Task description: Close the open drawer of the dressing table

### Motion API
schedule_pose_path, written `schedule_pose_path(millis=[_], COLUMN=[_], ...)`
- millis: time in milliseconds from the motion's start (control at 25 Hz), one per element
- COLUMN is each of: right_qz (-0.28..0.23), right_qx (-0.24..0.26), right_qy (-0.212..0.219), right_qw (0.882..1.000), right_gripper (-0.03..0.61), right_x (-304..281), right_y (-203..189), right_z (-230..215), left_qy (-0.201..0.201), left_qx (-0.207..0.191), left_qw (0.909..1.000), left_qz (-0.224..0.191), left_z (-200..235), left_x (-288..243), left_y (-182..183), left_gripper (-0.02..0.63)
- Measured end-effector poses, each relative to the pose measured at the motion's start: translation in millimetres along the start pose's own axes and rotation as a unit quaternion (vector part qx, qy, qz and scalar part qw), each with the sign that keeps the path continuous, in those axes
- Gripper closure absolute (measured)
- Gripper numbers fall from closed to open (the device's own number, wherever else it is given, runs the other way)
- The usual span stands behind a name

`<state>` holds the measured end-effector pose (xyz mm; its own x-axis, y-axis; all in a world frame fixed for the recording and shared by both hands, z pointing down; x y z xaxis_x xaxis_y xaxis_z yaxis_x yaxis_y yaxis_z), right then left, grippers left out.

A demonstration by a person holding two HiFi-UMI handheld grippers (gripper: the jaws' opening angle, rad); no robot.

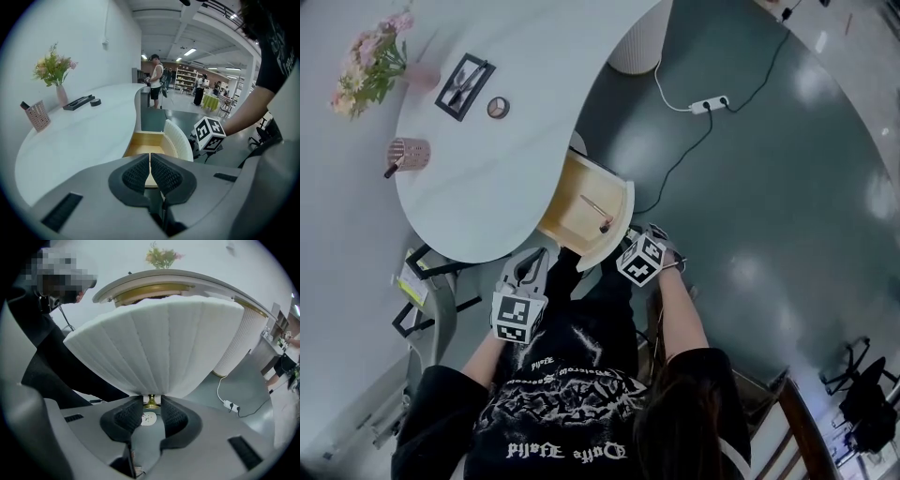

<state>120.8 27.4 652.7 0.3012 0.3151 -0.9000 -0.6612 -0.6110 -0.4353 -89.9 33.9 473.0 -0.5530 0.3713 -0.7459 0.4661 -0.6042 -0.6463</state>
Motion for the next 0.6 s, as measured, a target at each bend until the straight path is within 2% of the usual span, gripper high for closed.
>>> schedule_pose_path(millis=[320,440,600], right_qz=[0.001,-0.001,0.003], right_qx=[-0.015,-0.003,-0.012], right_qy=[0.020,0.014,0.008], right_qw=[1.000,1.000,1.000], right_gripper=[0.446,0.446,0.448], right_x=[-4.6,-5.3,-5.1], right_y=[-1.4,-0.8,0.2], right_z=[-1.1,-1.2,0.3], left_qy=[0.011,0.008,0.013], left_qx=[0.003,0.002,0.014], left_qw=[0.9999,0.9999,0.9998], left_qz=[0.005,0.008,0.009], left_z=[-0.9,-1.8,1.6], left_x=[-0.1,-0.4,0.9], left_y=[1.3,-4.0,-6.5], left_gripper=[0.586,0.586,0.586])
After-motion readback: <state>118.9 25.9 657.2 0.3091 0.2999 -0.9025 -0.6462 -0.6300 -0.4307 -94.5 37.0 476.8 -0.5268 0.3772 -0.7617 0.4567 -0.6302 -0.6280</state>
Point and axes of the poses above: the fingertips, and each gripper's own axes: x backward along the fingers, z to its left, y out of its top, the point moved 8 cm from there along x, backward along the fingers, and after that the axes turned 11 degrees about -y, right-handed, at the moved point
